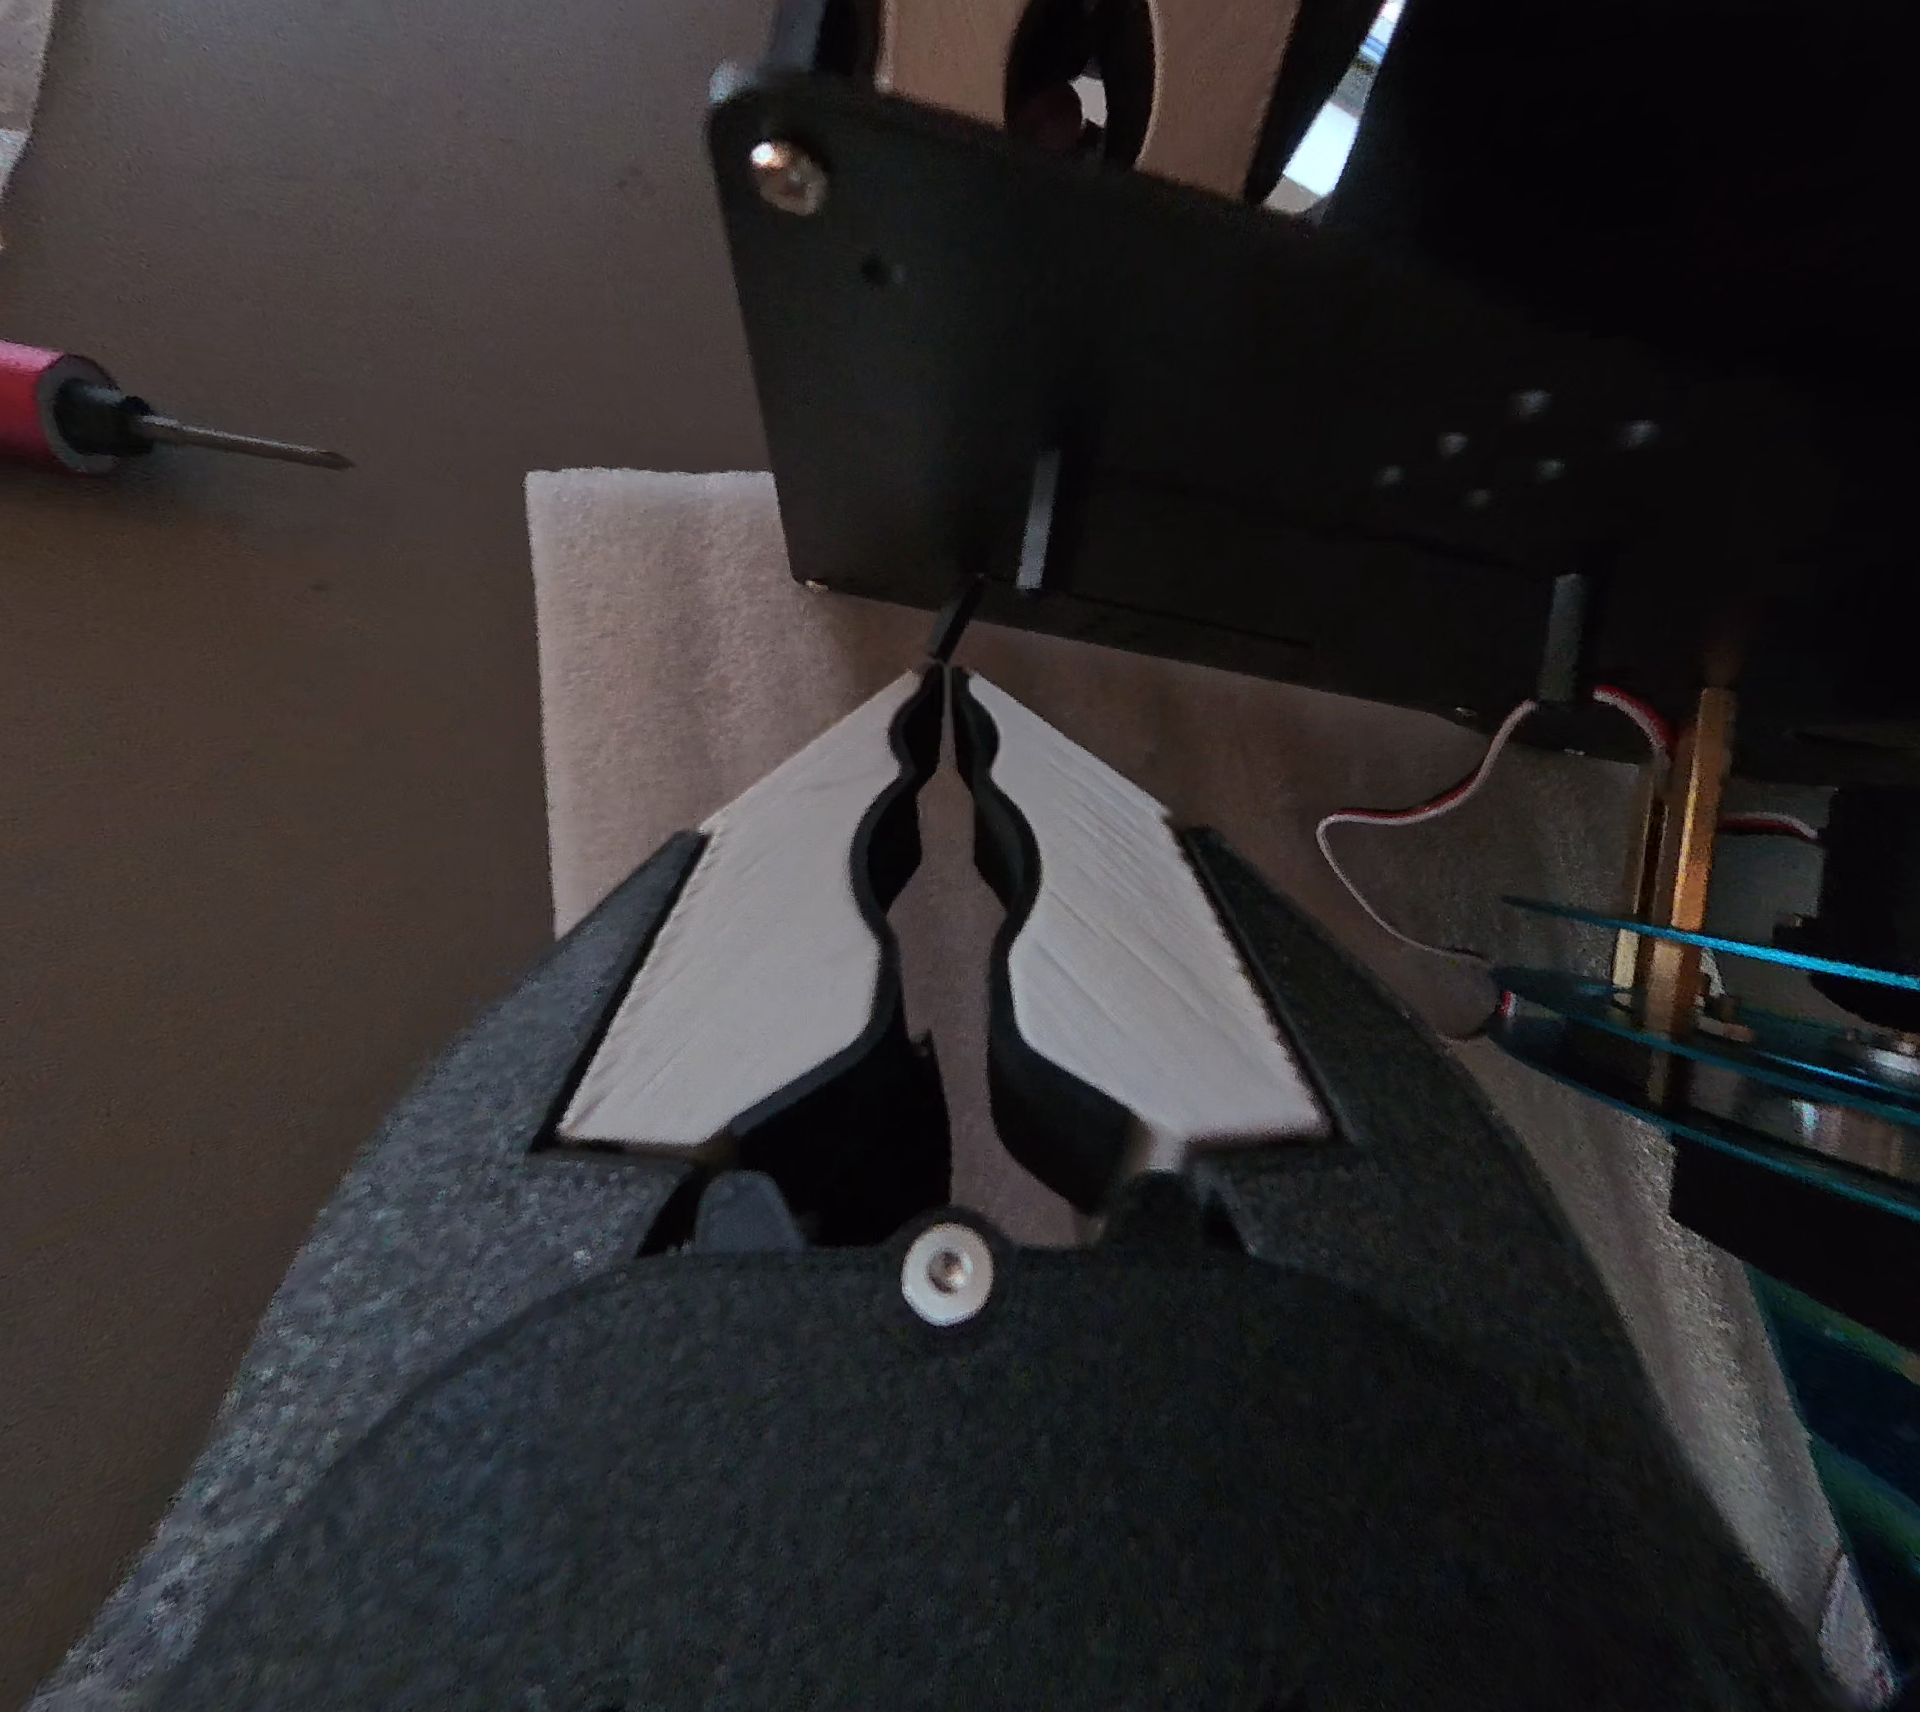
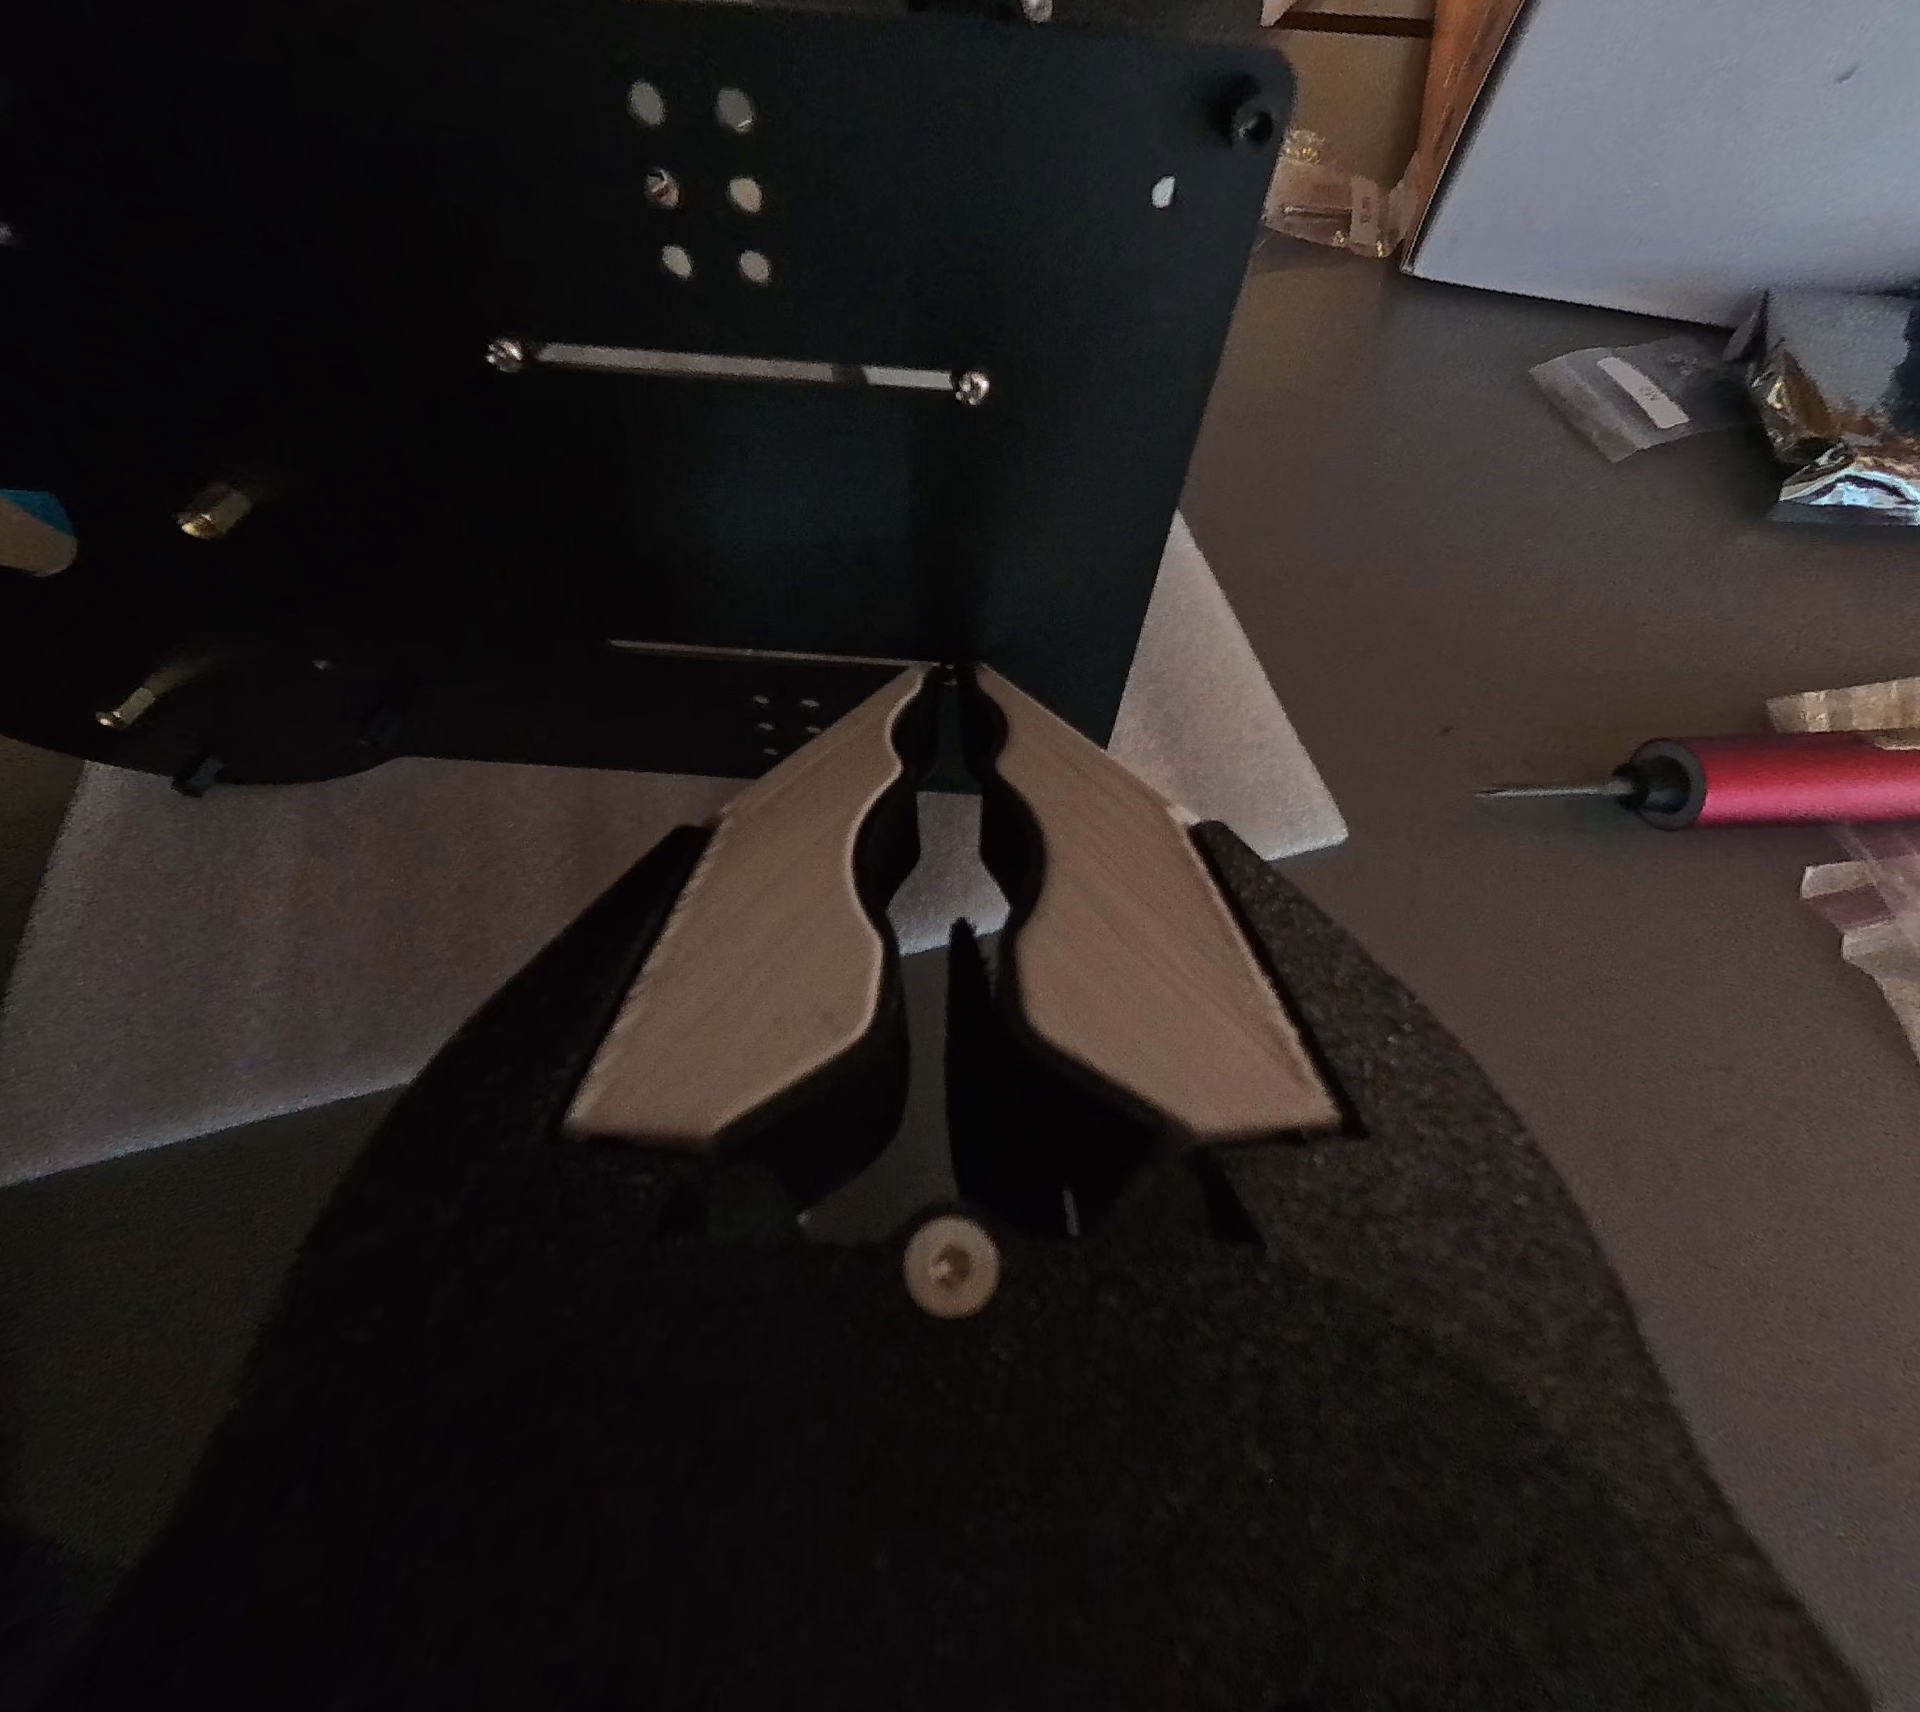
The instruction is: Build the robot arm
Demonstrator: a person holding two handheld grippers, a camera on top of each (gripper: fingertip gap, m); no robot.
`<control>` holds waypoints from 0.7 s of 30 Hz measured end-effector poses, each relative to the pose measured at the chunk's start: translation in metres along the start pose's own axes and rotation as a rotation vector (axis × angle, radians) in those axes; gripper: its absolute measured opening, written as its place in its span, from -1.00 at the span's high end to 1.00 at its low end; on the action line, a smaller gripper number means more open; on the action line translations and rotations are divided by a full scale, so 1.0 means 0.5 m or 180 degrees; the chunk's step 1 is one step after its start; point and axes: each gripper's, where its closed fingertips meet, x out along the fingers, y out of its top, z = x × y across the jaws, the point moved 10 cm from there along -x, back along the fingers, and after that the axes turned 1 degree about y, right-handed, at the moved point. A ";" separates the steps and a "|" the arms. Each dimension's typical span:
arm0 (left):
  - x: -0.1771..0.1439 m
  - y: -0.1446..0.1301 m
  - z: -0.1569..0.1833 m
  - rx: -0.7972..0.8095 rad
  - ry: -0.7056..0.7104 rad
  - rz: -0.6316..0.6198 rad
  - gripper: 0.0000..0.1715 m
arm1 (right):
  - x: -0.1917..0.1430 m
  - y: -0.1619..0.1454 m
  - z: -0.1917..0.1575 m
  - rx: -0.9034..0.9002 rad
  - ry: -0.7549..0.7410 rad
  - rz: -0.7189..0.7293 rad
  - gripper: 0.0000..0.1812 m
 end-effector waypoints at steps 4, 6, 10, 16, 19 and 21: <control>-0.020 -0.010 -0.008 -0.0283 -0.0210 -0.0050 0.80 | 0.000 0.000 0.001 0.0020 0.0018 0.0002 0.98; -0.019 -0.015 -0.014 -0.0756 -0.0469 0.0037 0.75 | 0.000 0.000 0.001 0.0021 0.0015 0.0001 0.98; -0.006 -0.027 -0.025 -0.1927 -0.0821 0.0387 0.74 | 0.000 0.000 -0.002 -0.0033 -0.0034 0.0002 0.98; -0.018 -0.028 -0.042 -0.2510 -0.0980 0.0923 0.79 | 0.001 0.000 -0.001 -0.0009 -0.0018 0.0000 0.98; -0.005 -0.038 -0.049 -0.2535 -0.1012 0.0883 0.84 | 0.001 -0.001 -0.001 0.0000 -0.0009 0.0001 0.98; 0.006 -0.039 -0.044 -0.2411 -0.1075 0.0767 0.84 | 0.001 0.000 0.000 0.0013 0.0001 0.0001 0.98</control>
